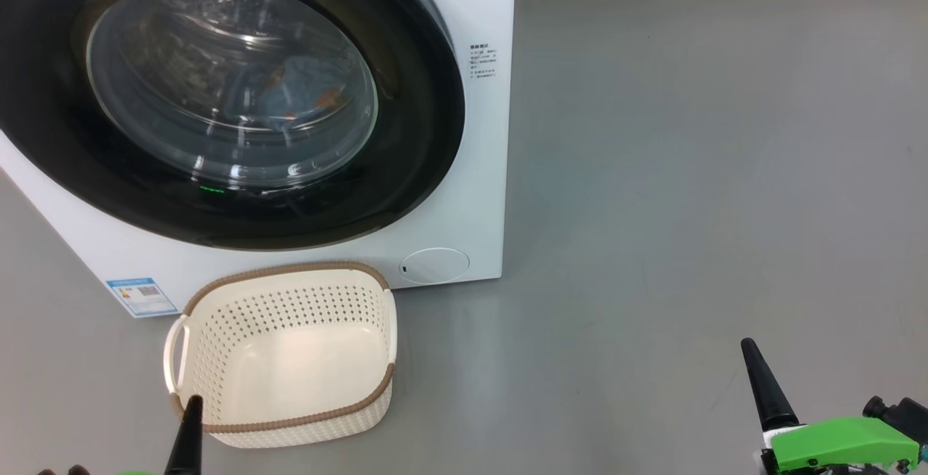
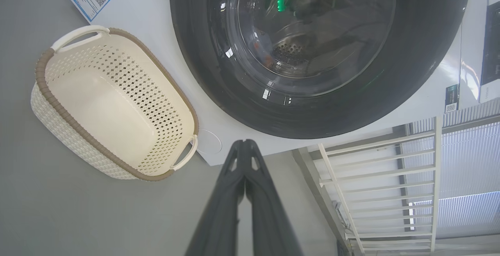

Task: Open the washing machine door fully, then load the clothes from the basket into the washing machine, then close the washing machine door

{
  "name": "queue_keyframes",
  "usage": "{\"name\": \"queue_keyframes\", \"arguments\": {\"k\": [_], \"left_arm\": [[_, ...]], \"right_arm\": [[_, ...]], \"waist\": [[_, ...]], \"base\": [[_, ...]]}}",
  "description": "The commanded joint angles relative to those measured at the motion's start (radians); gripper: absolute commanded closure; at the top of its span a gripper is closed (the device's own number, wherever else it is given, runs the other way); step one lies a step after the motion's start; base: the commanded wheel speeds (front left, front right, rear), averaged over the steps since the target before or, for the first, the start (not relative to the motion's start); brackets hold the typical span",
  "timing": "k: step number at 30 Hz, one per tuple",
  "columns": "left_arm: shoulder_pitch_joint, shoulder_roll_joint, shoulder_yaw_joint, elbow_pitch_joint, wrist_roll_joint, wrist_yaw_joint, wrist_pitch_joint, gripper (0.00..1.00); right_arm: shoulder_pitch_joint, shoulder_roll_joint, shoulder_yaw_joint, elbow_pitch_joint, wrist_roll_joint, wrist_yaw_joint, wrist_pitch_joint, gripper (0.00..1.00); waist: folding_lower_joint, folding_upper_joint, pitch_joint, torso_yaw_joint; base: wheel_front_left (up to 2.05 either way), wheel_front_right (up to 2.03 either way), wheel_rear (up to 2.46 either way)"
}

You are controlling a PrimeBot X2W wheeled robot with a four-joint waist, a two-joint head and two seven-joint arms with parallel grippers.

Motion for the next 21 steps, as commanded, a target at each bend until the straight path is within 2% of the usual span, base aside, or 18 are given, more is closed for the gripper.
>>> {"name": "queue_keyframes", "arguments": {"k": [1,21], "left_arm": [[-0.050,0.020,0.020,-0.018,-0.028,-0.010,0.006,1.00],[-0.090,0.024,0.020,-0.002,-0.260,-0.021,0.065,1.00]], "right_arm": [[-0.050,-0.002,0.010,-0.031,0.029,-0.004,0.006,1.00],[-0.056,0.003,-0.017,-0.039,0.236,-0.005,0.065,1.00]], "waist": [[-0.0001,0.0000,0.000,0.000],[-0.0001,0.0000,0.002,0.003]], "base": [[0.00,0.00,0.00],[0.00,0.00,0.00]]}}
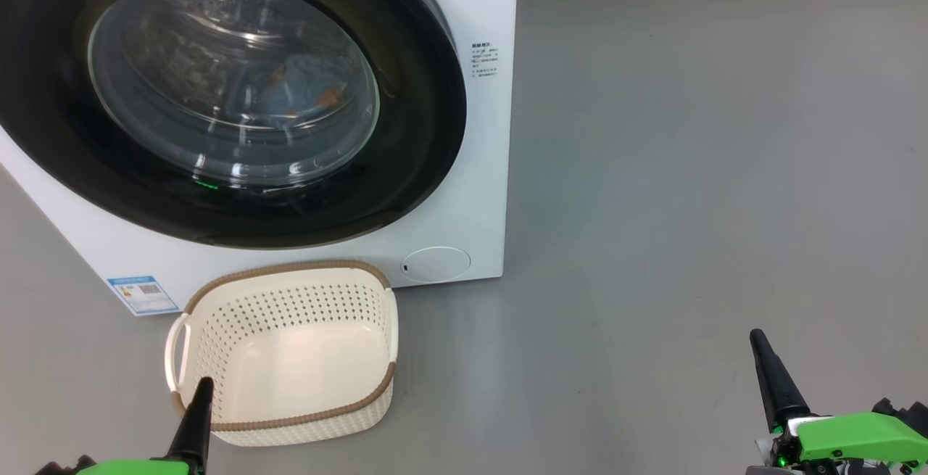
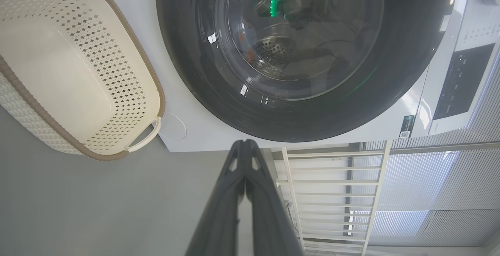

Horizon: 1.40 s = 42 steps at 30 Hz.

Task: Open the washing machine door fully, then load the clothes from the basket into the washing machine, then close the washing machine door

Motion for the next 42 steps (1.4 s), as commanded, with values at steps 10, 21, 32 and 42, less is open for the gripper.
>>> {"name": "queue_keyframes", "arguments": {"k": [10,21,32,42], "left_arm": [[-0.071,0.025,0.026,-0.010,-0.138,-0.014,0.039,1.00],[-0.079,0.025,0.026,-0.007,-0.181,-0.016,0.050,1.00],[-0.079,0.025,0.025,-0.007,-0.181,-0.016,0.050,1.00],[-0.079,0.025,0.025,-0.007,-0.181,-0.016,0.050,1.00]], "right_arm": [[-0.046,0.000,0.002,-0.035,0.123,-0.005,0.034,1.00],[-0.047,0.001,-0.003,-0.036,0.161,-0.006,0.045,1.00],[-0.047,0.001,-0.003,-0.036,0.161,-0.006,0.045,1.00],[-0.047,0.001,-0.003,-0.036,0.162,-0.006,0.045,1.00]], "waist": [[0.0000,0.0000,0.001,0.001],[0.0000,0.0000,0.001,0.002],[0.0000,0.0000,0.001,0.002],[0.0000,0.0000,0.001,0.002]], "base": [[0.00,0.00,0.00],[0.00,0.00,0.00],[0.00,0.00,0.00],[0.00,0.00,0.00]]}}
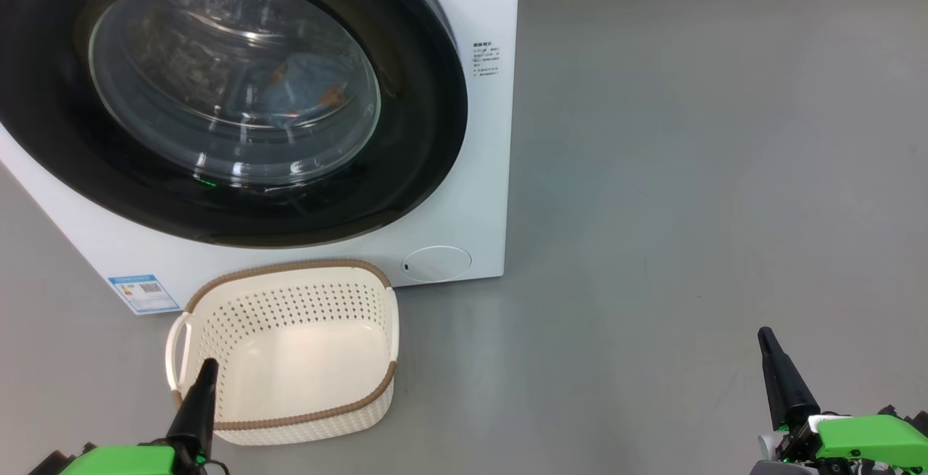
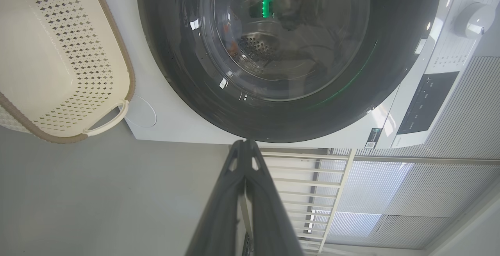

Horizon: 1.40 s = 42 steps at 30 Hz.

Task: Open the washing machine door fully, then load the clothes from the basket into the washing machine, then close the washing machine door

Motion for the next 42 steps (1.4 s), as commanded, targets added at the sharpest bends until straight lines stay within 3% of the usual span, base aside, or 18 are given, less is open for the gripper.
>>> {"name": "queue_keyframes", "arguments": {"k": [1,42], "left_arm": [[-0.041,0.019,0.029,-0.020,-0.008,-0.007,0.006,1.00],[-0.041,0.019,0.029,-0.020,-0.008,-0.007,0.006,1.00]], "right_arm": [[-0.046,-0.004,0.022,-0.031,0.003,0.002,0.008,1.00],[-0.046,-0.004,0.022,-0.031,0.004,0.002,0.008,1.00]], "waist": [[0.0000,0.0000,0.000,0.000],[0.0000,0.0000,0.000,0.000]], "base": [[0.00,0.00,0.00],[0.00,0.00,0.00]]}}
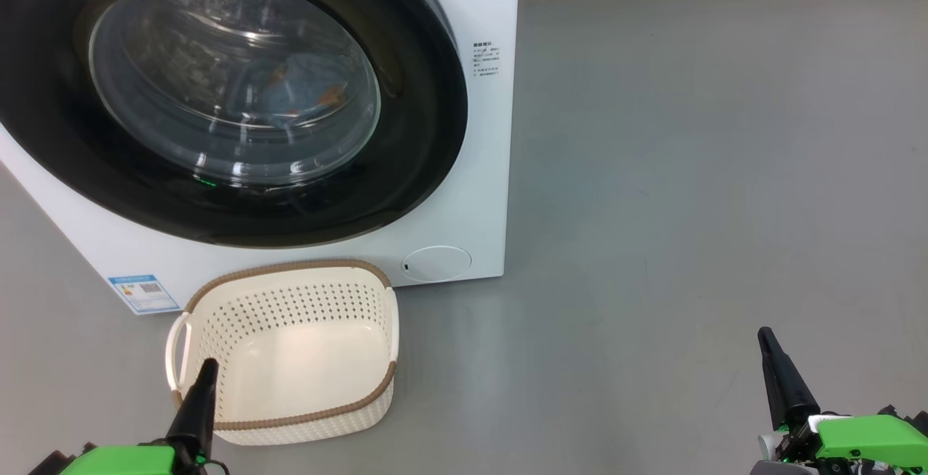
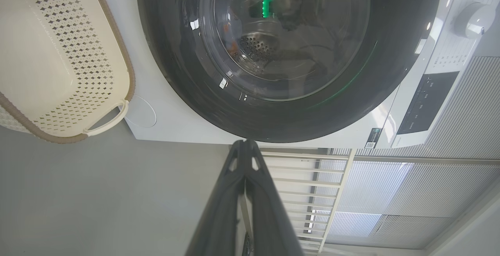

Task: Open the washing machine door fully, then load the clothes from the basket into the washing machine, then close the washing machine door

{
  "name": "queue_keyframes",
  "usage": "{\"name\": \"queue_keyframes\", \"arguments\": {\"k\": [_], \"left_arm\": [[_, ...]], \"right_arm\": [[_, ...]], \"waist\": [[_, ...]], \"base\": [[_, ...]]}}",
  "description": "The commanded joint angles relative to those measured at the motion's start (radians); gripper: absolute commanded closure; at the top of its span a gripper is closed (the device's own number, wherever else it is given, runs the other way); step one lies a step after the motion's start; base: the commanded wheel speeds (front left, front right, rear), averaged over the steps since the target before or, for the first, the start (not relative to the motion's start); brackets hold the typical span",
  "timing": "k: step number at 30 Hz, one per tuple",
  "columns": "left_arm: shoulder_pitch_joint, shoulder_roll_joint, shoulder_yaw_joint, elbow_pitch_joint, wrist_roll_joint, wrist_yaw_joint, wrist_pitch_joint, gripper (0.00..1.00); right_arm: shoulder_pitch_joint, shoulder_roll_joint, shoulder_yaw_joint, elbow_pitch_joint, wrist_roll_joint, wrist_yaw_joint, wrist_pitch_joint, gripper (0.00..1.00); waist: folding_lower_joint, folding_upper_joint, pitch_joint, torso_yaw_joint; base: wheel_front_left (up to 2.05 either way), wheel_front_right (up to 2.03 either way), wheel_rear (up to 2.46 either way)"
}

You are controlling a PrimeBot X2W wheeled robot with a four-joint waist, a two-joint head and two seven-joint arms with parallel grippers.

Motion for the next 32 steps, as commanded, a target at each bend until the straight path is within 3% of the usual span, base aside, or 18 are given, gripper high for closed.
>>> {"name": "queue_keyframes", "arguments": {"k": [1,32], "left_arm": [[-0.041,0.019,0.029,-0.020,-0.008,-0.007,0.006,1.00],[-0.041,0.019,0.029,-0.020,-0.008,-0.007,0.006,1.00]], "right_arm": [[-0.046,-0.004,0.022,-0.030,0.004,0.002,0.008,1.00],[-0.046,-0.004,0.022,-0.030,0.004,0.002,0.008,1.00]], "waist": [[0.0000,0.0000,0.000,0.000],[0.0000,0.0000,0.000,0.000]], "base": [[0.00,0.00,0.00],[0.00,0.00,0.00]]}}
